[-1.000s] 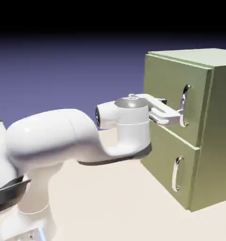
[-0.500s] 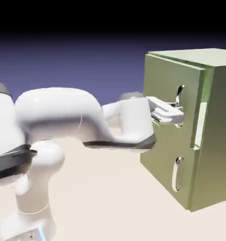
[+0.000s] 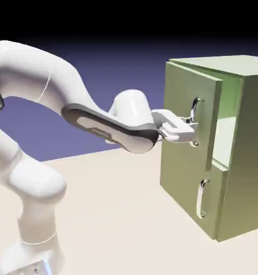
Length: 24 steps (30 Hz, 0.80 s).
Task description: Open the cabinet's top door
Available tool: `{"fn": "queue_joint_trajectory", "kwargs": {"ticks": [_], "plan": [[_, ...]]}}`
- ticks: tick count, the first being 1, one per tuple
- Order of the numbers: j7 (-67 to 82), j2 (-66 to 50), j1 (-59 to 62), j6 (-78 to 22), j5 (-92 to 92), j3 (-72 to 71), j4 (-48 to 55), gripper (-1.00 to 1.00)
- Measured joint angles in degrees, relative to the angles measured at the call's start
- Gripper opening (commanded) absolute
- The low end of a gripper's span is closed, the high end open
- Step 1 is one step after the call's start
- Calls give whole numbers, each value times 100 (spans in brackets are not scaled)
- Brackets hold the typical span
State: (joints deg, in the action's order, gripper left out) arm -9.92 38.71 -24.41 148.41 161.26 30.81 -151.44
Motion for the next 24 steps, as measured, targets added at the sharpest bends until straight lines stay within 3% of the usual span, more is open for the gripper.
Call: {"fn": "queue_joint_trajectory", "kwargs": {"ticks": [12, 24], "plan": [[1663, 1259, 1000, -933, -2992, -1847, -1354, -100], [2790, 2113, 813, -2284, -5980, -3625, -2007, -100]]}}
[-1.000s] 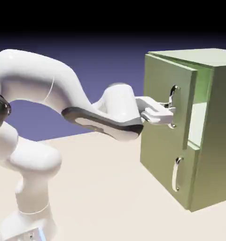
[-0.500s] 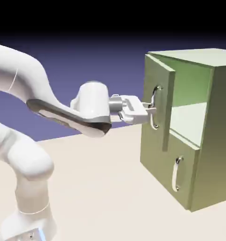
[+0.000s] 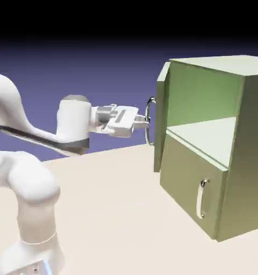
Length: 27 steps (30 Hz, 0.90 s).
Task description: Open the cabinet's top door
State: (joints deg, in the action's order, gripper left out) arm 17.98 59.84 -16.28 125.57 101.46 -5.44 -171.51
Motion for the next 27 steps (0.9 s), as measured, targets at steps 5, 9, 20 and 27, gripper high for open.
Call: {"fn": "queue_joint_trajectory", "kwargs": {"ticks": [5, 9, 20, 27], "plan": [[251, 21, -289, -805, -1245, -840, 10, -100], [328, -193, -492, -1571, -2241, -1587, 199, -100], [-13, -1827, -71, -4102, -4545, -3862, 1820, -100], [-514, -3117, 990, -5687, -5240, -5296, 3263, -100]]}}
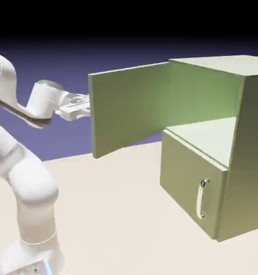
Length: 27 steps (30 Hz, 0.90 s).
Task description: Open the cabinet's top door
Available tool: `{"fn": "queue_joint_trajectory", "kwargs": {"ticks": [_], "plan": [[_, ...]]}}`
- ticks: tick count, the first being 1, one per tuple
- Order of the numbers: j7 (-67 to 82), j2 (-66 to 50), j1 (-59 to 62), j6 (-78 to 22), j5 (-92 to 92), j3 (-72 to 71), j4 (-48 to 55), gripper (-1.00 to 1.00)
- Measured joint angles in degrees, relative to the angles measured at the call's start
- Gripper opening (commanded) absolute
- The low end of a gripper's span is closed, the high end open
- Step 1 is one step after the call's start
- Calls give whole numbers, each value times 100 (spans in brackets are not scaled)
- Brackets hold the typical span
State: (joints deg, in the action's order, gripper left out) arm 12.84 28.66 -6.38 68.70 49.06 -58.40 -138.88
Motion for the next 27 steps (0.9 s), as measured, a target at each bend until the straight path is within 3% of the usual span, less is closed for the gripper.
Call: {"fn": "queue_joint_trajectory", "kwargs": {"ticks": [11, 26, 27], "plan": [[-690, -1263, 2060, -1496, -319, -2277, 1448, -100], [219, 403, 5176, -1757, -1352, -4611, 3086, -100], [306, 558, 5363, -1819, -1436, -4707, 3265, 100]]}}
